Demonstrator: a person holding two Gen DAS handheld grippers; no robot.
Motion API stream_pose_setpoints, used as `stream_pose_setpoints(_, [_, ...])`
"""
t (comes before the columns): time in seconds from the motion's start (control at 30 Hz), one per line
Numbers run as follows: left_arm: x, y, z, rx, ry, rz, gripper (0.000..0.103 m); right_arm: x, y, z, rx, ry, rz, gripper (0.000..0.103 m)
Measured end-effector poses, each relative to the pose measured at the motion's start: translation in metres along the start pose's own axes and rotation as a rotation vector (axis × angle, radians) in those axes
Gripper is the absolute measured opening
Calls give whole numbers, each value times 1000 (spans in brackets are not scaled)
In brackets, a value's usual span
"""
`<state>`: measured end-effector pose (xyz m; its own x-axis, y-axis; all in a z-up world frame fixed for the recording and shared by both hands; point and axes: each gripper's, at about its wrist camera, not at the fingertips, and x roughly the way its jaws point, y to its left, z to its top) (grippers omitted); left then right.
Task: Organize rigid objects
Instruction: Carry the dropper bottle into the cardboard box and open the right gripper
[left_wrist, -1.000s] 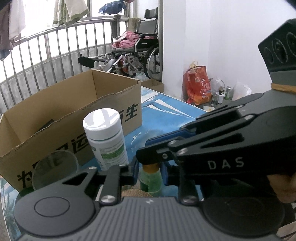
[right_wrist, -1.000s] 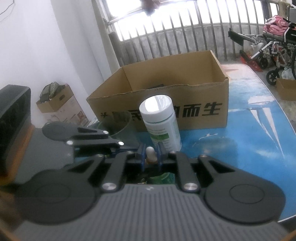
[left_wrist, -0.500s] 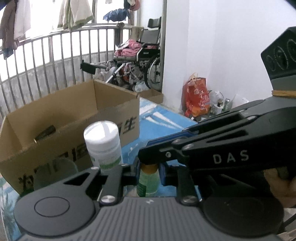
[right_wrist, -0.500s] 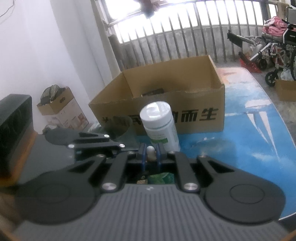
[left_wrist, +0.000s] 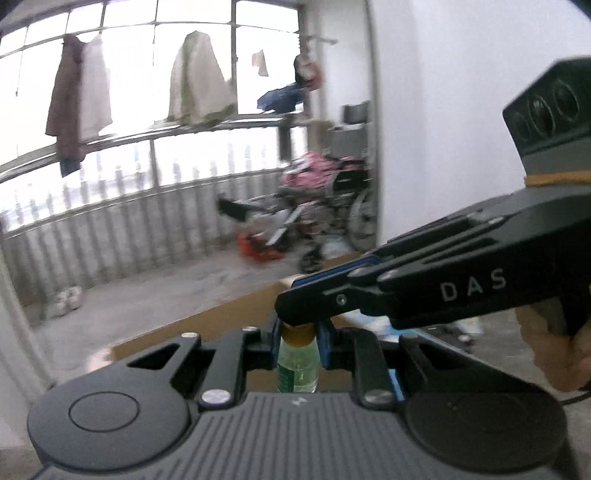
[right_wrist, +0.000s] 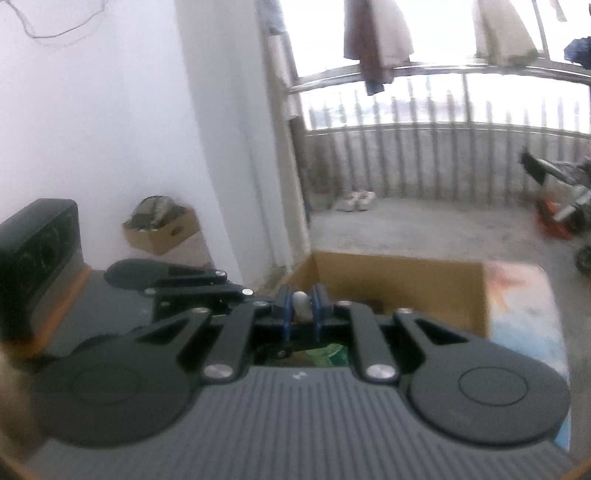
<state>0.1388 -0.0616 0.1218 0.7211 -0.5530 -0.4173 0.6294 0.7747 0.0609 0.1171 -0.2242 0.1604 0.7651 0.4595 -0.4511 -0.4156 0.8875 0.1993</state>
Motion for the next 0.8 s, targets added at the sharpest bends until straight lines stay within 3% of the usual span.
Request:
stream_pose_setpoints(0.17, [55,60,-7,-85,135,59,21,93,-15,37,34,138,94,11])
stream_pose_setpoints(0.37, [107,113,-27,-101,263,114,21,199,-41,45,173,317,157,10])
stream_pose_setpoints(0.53, [127,137,-44,-68,326,155,21,251,-46,37,218,395,152,10])
stream_pose_setpoints(0.7, [139,140,-51,-73,371,152,21,276,-54,28,226,426,142,10])
stream_pose_setpoints(0.77, [138,140,-51,-71,365,152,29,283,-59,23,229,432,133,10])
stream_pose_setpoints(0.8, [137,139,-49,-68,355,153,38,285,-60,22,228,436,127,10])
